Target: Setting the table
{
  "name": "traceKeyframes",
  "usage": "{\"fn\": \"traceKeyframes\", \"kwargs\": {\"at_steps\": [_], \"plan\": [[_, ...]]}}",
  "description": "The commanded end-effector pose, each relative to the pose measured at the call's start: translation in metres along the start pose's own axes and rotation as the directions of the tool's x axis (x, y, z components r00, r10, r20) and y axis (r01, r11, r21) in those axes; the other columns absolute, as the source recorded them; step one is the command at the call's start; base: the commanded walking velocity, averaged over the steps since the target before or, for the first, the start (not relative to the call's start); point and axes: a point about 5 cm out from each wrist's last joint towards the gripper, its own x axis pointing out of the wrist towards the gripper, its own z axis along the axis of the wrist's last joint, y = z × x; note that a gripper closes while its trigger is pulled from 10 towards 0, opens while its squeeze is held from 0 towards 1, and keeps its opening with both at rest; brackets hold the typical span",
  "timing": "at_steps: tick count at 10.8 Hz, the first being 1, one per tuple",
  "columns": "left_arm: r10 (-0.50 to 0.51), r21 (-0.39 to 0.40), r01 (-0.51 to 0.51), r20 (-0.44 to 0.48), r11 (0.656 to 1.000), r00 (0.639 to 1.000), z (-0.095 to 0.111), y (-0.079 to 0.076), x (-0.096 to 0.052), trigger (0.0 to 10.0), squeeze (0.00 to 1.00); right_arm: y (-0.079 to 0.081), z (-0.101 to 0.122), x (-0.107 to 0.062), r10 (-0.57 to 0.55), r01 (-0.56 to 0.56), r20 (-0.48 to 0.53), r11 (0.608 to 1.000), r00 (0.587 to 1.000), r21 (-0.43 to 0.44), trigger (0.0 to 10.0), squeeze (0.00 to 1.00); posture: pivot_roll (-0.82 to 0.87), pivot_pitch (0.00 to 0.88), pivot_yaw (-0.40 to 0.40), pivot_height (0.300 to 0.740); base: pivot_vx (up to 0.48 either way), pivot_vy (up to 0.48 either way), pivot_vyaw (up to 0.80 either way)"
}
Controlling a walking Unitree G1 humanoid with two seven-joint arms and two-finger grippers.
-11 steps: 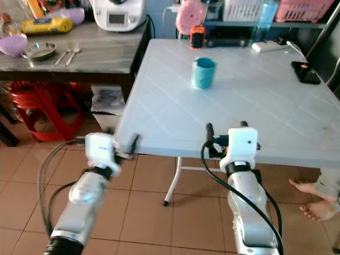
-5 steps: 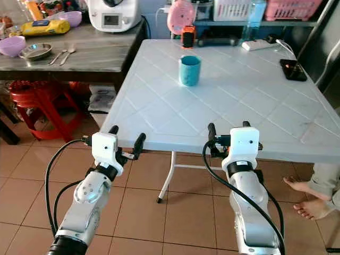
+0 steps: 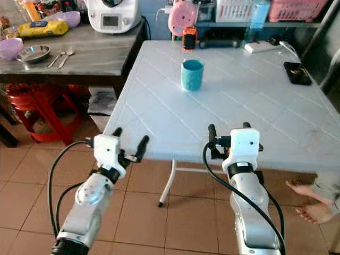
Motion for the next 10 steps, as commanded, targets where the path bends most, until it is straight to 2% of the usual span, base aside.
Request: {"fn": "traceKeyframes", "kwargs": {"at_steps": [1, 10], "plan": [[-0.006, 0.008, 0.006, 0.018, 1.0, 1.0, 0.0041, 0.0025, -0.0001, 10.0, 0.0, 0.0013, 0.0028, -0.0007, 0.003, -0.003, 0.009, 1.0, 1.0, 0.005, 10.0, 0.0, -0.16, 0.078, 0.052, 0.74, 0.356, 0.0, 0.0], [-0.039, 0.016, 0.039, -0.002, 0.999, 0.999, 0.0023, 0.0012, -0.0005, 10.0, 0.0, 0.0034, -0.0002, -0.0064, -0.014, 0.014, -0.003, 1.0, 1.0, 0.012, 10.0, 0.0, -0.17, 0.089, 0.075, 0.74, 0.358, 0.0, 0.0]]}}
